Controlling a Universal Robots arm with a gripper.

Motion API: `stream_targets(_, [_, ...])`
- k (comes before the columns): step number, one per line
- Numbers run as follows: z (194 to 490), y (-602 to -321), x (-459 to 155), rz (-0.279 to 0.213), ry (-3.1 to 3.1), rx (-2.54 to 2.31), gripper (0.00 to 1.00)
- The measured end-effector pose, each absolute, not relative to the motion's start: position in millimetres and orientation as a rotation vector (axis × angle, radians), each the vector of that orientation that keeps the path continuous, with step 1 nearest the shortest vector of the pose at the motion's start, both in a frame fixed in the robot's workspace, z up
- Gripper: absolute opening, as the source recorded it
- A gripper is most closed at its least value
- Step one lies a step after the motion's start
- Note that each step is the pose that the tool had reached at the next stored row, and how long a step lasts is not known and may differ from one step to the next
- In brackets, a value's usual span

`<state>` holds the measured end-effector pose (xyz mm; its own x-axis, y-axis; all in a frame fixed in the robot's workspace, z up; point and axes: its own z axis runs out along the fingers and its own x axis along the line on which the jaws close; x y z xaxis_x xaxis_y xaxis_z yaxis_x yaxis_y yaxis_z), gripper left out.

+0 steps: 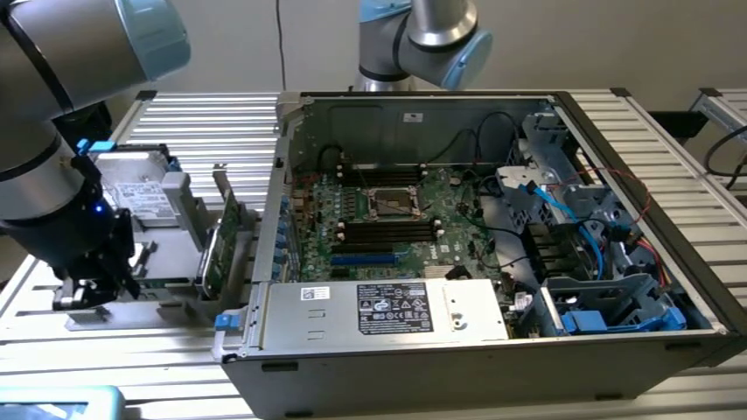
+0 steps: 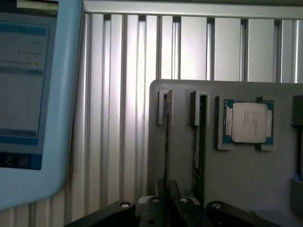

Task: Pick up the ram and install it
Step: 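Pick up the ram and move it above insertion slot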

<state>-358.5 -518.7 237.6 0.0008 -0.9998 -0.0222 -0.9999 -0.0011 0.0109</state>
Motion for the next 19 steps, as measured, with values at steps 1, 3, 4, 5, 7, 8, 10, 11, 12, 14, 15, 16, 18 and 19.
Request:
stream_targets(1, [242, -519, -358, 0.037, 2.214, -2.217, 0.14])
stream_targets(3, [251, -520, -359, 0.037, 2.215, -2.217, 0.14])
stream_targets(4, [256, -521, -358, 0.037, 2.214, -2.217, 0.14])
stream_targets(5, [260, -522, -359, 0.037, 2.214, -2.216, 0.14])
stream_targets(7, [269, -523, -359, 0.037, 2.214, -2.217, 0.14])
stream_targets(8, [274, -523, -359, 0.037, 2.214, -2.217, 0.14])
stream_targets(10, [283, -525, -358, 0.037, 2.214, -2.216, 0.14])
stream_targets(11, [288, -525, -358, 0.037, 2.215, -2.217, 0.14])
stream_targets(12, [292, -526, -358, 0.037, 2.214, -2.217, 0.14])
stream_targets(14, [301, -527, -356, 0.037, 2.215, -2.217, 0.14])
stream_targets(15, [306, -528, -354, 0.037, 2.214, -2.216, 0.14])
stream_targets(16, [310, -528, -352, 0.037, 2.214, -2.216, 0.14])
stream_targets(18, [320, -529, -348, 0.037, 2.215, -2.217, 0.14])
stream_targets(19, [324, -530, -345, 0.037, 2.214, -2.217, 0.14])
